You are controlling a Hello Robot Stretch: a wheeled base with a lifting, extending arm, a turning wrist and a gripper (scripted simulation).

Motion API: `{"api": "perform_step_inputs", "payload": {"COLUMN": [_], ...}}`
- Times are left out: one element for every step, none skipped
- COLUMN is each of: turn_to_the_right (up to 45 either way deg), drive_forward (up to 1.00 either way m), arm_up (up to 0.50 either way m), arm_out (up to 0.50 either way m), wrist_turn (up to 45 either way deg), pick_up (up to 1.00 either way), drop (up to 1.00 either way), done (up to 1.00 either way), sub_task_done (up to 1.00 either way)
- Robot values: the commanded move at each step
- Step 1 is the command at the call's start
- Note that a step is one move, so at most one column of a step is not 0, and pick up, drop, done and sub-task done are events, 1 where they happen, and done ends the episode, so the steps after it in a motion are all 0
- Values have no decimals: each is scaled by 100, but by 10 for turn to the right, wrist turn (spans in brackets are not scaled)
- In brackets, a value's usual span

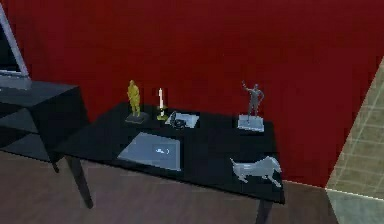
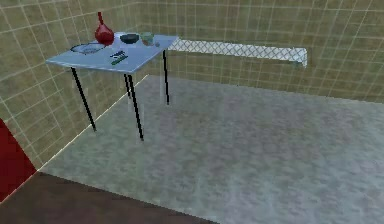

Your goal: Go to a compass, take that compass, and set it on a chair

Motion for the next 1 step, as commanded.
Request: {"api": "perform_step_inputs", "payload": {"turn_to_the_right": [0], "drive_forward": [35], "arm_up": [0], "arm_out": [0], "wrist_turn": [0], "pick_up": [0], "drop": [0], "done": [0], "sub_task_done": [0]}}
